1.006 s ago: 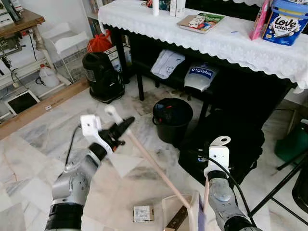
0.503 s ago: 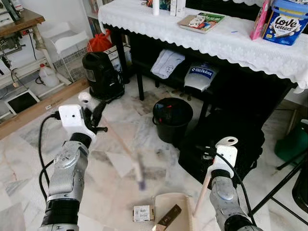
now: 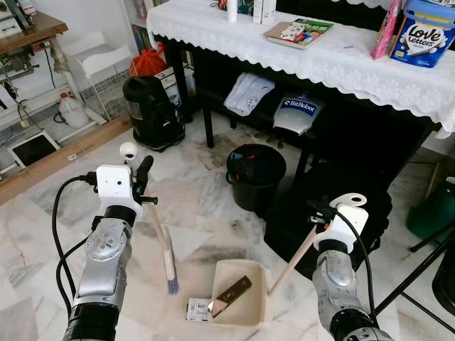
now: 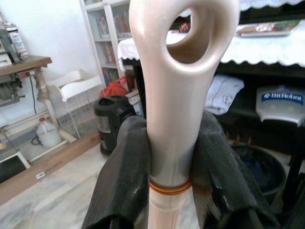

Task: Sweep floor

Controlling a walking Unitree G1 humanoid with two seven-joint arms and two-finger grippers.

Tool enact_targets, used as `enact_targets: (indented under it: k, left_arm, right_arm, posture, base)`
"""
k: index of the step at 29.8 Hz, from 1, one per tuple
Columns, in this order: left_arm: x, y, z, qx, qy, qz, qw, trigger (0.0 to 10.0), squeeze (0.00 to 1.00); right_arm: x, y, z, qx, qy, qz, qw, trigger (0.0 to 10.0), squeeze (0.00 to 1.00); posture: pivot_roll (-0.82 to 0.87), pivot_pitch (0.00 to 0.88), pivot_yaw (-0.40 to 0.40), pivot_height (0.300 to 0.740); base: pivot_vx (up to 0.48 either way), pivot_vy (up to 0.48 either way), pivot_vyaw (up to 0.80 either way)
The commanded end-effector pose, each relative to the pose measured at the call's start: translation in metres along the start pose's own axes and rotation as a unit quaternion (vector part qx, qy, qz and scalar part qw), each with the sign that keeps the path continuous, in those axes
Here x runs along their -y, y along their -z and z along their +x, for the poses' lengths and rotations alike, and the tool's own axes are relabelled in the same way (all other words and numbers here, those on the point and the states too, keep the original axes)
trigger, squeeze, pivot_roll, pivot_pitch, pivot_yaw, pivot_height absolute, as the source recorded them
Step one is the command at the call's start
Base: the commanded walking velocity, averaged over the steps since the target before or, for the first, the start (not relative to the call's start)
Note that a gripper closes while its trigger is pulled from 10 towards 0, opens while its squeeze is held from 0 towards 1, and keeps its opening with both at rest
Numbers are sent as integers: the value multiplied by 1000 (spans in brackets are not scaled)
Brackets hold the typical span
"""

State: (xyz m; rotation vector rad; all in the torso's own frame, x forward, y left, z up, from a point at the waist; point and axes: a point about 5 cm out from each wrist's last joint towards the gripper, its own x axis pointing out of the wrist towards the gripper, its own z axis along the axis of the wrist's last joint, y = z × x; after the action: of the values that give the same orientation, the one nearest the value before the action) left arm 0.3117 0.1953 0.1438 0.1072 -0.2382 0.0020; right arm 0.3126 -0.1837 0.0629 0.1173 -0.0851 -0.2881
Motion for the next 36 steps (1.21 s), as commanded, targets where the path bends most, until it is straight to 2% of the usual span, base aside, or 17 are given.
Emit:
enact_targets:
  k: [1, 5, 13, 22, 36]
  left_arm:
    - [-6, -3, -1, 15, -8, 15, 1000, 10000, 0]
    - [-4, 4, -6, 9, -10, 22, 1000, 10000, 0]
    - [-2, 12, -21, 4, -25, 14, 1000, 10000, 0]
    - [-1, 12, -19, 9, -29, 14, 999, 10000, 0]
    - [2, 10, -13, 13, -28, 17, 999, 10000, 0]
  right_arm:
    - [-6, -26, 12, 58, 1, 34, 998, 10000, 0]
    - [-12, -40, 16, 88, -7, 39, 995, 10000, 0]
    - [-19, -48, 9, 105, -34, 36, 993, 10000, 0]
    - [-20, -58, 8, 112, -35, 36, 992, 10000, 0]
    - [-23, -59, 4, 104, -34, 43, 993, 10000, 0]
  posture:
    - [125, 31, 42, 740]
    - [109, 17, 37, 740]
    - [92, 0, 22, 740]
    - [88, 0, 29, 740]
    - [96, 0, 31, 740]
  base:
    - [0, 0, 0]
    - [0, 0, 0]
    - [0, 0, 0]
    - [0, 0, 0]
    - [0, 0, 772]
